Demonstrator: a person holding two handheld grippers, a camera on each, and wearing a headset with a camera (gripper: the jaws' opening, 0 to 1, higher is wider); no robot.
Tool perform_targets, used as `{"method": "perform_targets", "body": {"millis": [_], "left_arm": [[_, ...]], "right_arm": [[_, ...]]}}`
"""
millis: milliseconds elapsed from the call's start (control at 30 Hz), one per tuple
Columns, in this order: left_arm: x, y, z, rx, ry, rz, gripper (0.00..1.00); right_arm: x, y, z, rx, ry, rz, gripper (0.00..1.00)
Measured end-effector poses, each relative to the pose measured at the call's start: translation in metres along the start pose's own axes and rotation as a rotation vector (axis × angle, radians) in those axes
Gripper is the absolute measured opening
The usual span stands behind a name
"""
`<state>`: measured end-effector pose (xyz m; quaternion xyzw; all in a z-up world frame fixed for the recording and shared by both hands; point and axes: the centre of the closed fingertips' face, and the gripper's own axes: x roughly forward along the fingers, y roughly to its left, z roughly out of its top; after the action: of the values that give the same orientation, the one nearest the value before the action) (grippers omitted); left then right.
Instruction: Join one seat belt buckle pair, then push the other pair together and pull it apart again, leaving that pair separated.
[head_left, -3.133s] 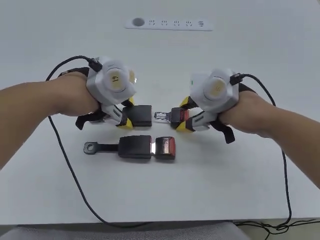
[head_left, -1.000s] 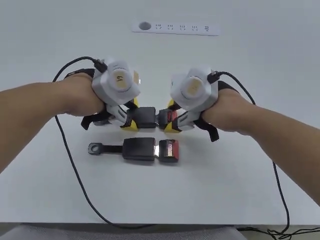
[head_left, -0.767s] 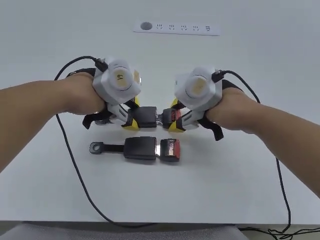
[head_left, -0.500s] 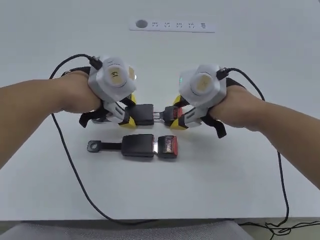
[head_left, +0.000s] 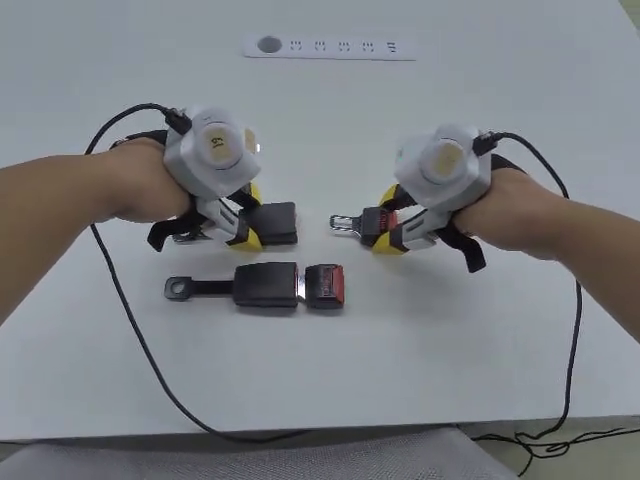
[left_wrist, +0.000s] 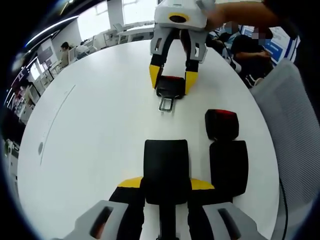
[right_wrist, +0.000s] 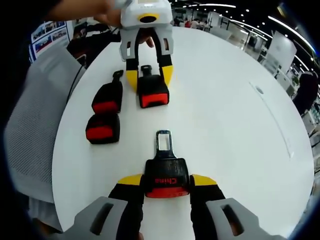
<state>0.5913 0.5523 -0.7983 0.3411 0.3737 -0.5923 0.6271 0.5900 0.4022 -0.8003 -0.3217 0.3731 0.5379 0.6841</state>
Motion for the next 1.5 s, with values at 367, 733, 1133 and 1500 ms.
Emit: {"method": "perform_targets", "body": {"millis": [367, 733, 1133, 1500], "left_arm": [[0.001, 0.001, 0.001, -0.009, -0.017, 0.006, 0.33], [-0.001, -0.002, 0.004, -0.013, -0.019, -0.002, 0.34], [-0.030, -0.007, 0.017, -0.042, -0.087, 0.081, 0.43], [-0.082, -0.036, 0.002, -0.186, -0.231, 0.254, 0.46]], "right_arm": [[-0.022, -0.010, -0.041, 0.013, 0.053, -0.017, 0.33], [-0.024, -0.006, -0.035, -0.007, 0.068, -0.045, 0.45], [-0.055, 0.006, -0.003, 0.063, -0.052, -0.110, 0.55], [-0.078, 0.037, -0.012, 0.132, -0.096, -0.217, 0.73]]}}
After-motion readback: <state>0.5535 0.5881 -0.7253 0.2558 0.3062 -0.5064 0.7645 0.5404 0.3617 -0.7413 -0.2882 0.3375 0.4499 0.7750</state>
